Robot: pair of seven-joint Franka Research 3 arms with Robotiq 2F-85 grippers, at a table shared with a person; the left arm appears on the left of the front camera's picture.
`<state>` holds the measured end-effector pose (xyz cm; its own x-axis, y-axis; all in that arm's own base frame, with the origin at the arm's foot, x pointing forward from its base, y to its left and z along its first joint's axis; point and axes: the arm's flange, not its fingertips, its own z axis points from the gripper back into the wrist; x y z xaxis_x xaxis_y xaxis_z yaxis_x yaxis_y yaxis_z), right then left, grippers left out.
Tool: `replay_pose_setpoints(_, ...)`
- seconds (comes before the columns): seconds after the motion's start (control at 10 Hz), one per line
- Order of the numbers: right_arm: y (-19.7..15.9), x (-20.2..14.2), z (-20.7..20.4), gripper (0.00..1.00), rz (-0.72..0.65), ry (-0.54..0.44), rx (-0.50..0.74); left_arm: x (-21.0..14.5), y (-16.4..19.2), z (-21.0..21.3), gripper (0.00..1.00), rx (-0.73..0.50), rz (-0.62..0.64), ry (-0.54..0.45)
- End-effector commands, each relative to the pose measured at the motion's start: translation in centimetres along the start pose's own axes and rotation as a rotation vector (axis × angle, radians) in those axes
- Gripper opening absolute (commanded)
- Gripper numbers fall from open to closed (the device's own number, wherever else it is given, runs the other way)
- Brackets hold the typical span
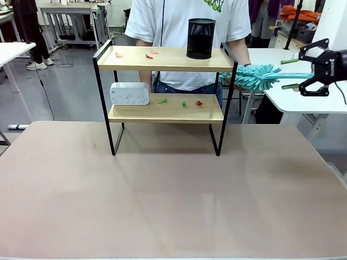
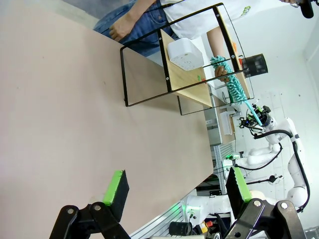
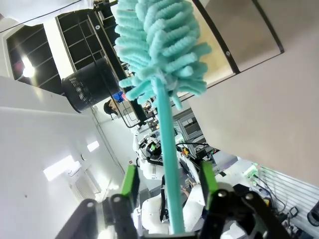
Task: Clean the shelf.
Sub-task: Pick up the Duster from the human.
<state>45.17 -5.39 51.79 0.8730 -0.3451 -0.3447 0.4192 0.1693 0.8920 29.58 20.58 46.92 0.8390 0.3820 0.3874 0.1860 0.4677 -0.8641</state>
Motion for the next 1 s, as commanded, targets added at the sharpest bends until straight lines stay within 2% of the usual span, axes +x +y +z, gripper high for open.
replay_pose_setpoints(0.0, 0.43, 0.03, -0.04, 0.00, 0.021, -0.013, 0.003, 0.14, -0.03, -0.08, 1.00, -0.024, -0.026, -0.017)
replay_pose_setpoints(0.1, 0.47, -0.04, -0.03, 0.14, 0.026, -0.019, 0.004, 0.14, -0.03, -0.08, 1.00, -0.024, -0.026, -0.017)
replay_pose_setpoints(0.2, 0.47, -0.03, -0.03, 0.04, 0.026, -0.019, 0.005, 0.14, -0.03, -0.08, 1.00, -0.024, -0.026, -0.017)
replay_pose_setpoints(0.3, 0.47, -0.01, 0.02, 0.00, 0.026, -0.018, 0.007, 0.14, -0.03, -0.08, 1.00, -0.024, -0.026, -0.017)
replay_pose_setpoints(0.9, 0.17, -0.18, 0.21, 0.00, 0.042, -0.010, -0.015, 0.14, -0.03, -0.08, 1.00, -0.024, -0.026, -0.017)
